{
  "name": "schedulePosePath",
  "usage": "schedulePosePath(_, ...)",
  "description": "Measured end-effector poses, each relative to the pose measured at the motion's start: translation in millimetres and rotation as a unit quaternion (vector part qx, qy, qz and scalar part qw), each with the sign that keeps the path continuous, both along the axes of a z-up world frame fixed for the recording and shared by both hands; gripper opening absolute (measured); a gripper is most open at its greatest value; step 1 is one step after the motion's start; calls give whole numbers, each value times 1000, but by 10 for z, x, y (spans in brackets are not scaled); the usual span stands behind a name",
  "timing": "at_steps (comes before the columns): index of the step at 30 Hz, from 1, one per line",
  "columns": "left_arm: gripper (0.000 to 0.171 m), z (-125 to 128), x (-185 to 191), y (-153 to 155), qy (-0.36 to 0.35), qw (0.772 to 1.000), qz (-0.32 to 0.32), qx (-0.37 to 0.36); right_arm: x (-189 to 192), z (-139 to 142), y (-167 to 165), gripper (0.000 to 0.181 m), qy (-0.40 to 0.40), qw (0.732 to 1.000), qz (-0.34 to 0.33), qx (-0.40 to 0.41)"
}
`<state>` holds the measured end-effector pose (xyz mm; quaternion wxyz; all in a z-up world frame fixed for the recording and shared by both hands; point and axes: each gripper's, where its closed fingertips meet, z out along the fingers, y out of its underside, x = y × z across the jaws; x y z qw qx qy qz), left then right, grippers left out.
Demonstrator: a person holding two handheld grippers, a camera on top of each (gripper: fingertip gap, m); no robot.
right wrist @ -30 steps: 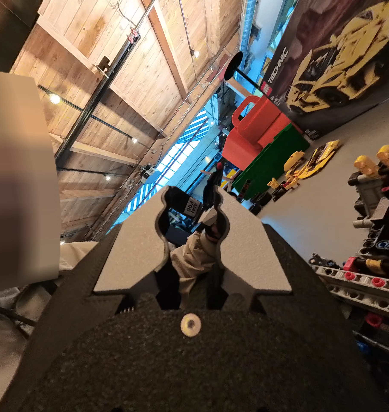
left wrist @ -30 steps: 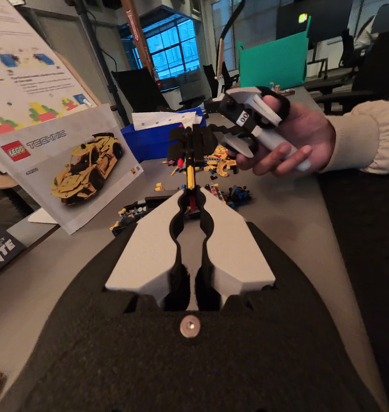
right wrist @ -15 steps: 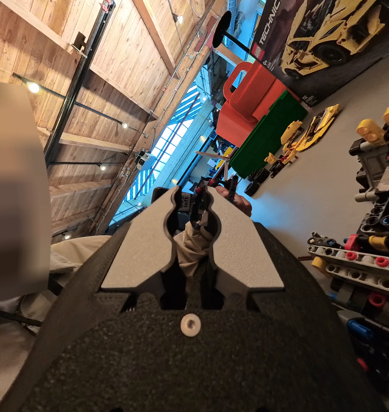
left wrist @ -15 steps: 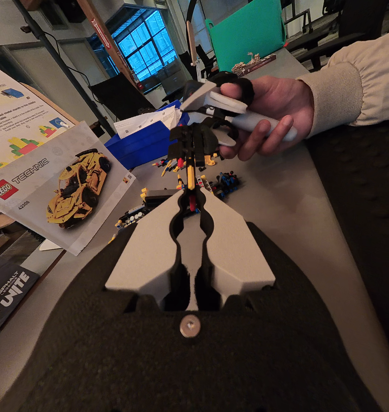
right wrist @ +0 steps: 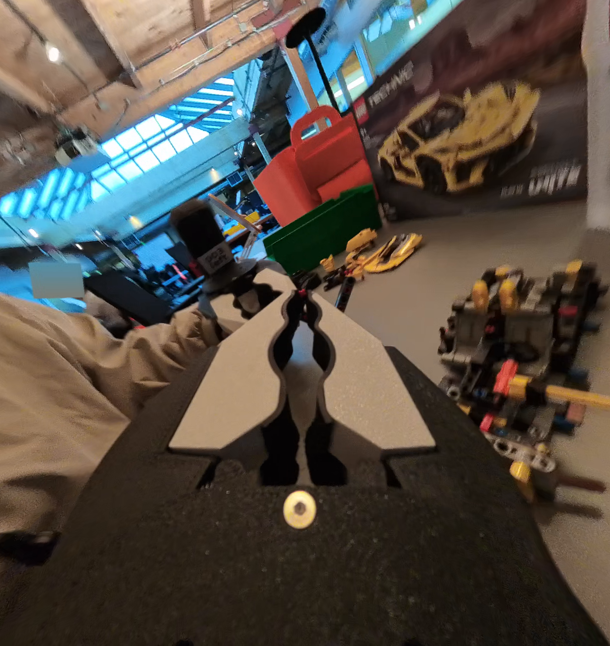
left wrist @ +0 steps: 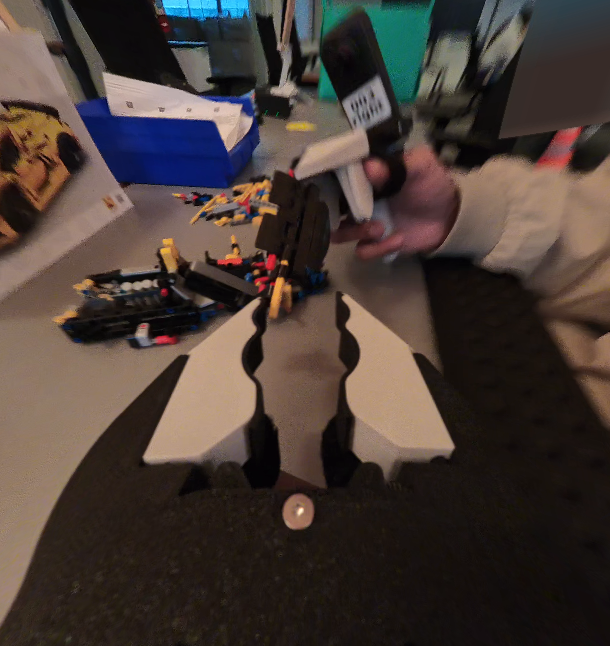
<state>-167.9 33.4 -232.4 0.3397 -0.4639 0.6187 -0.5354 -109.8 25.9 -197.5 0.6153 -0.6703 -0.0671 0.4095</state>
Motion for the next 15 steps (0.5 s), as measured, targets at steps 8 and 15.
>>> schedulePosePath(8,55,510,-22,282,-91,986,37,-137,-135,42,-47,2,-38,999,20,26)
schedulePosePath(15,42,223,14,-127,-21,998,-34,-55,-532,-213,-83,2,-171,983,71,22)
